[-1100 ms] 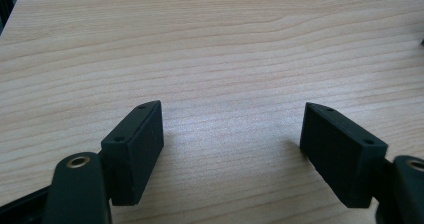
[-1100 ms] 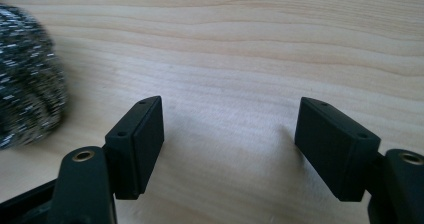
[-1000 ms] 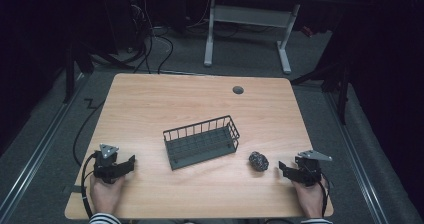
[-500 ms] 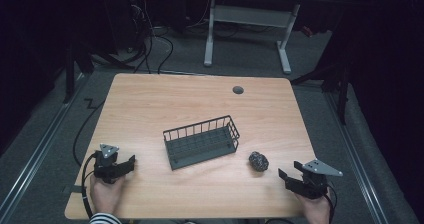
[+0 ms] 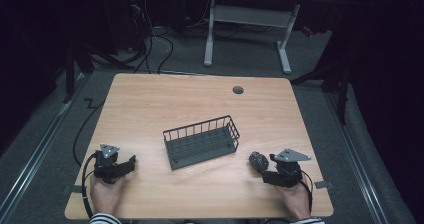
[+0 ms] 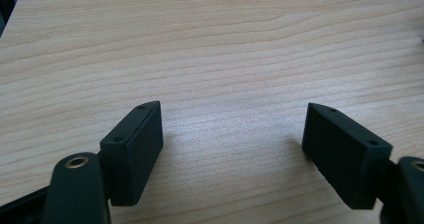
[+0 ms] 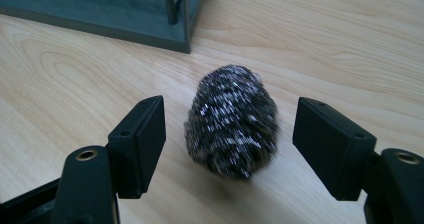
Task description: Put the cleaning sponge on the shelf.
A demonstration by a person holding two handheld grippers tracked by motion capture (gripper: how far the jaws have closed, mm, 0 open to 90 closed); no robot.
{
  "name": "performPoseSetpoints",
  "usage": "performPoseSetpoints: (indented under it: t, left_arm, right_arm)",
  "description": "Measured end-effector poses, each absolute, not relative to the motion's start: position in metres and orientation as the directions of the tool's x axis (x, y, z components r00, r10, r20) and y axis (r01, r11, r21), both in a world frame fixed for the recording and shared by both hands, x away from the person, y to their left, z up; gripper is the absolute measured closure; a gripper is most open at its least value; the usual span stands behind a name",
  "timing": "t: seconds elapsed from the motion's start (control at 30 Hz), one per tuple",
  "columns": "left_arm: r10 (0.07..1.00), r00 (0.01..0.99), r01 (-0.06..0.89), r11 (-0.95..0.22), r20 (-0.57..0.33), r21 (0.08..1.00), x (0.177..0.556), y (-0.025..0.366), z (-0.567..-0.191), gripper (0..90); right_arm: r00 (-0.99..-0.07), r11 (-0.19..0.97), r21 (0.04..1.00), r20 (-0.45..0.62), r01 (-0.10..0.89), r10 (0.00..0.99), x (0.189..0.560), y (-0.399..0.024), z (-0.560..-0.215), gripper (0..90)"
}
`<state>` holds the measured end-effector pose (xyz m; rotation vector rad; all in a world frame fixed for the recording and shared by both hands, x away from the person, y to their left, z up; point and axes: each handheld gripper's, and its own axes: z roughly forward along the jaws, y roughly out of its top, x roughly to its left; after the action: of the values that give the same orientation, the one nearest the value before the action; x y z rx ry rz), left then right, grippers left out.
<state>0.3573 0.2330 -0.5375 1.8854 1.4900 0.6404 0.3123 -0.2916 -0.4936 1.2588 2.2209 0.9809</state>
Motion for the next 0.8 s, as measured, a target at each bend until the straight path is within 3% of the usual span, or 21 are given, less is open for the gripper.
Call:
performPoseSetpoints:
  t: [0.17,0.3,0.8]
  left_arm:
    - [0.971,0.238,0.658,-0.150,-0.015,0.738,0.357,0.233,-0.537,24.5]
    - [0.971,0.238,0.658,-0.151,-0.014,0.738,0.357,0.233,-0.537,24.4]
    - [0.972,0.236,0.657,-0.148,-0.015,0.739,0.357,0.233,-0.538,24.7]
  right_arm:
    - [-0.522,0.383,0.712,-0.026,0.589,0.853,0.325,-0.282,-0.501,29.9]
    - [-0.513,0.382,0.692,-0.020,0.612,0.858,0.334,-0.282,-0.509,35.1]
    - [-0.529,0.353,0.719,0.024,0.599,0.849,0.331,-0.289,-0.502,42.9]
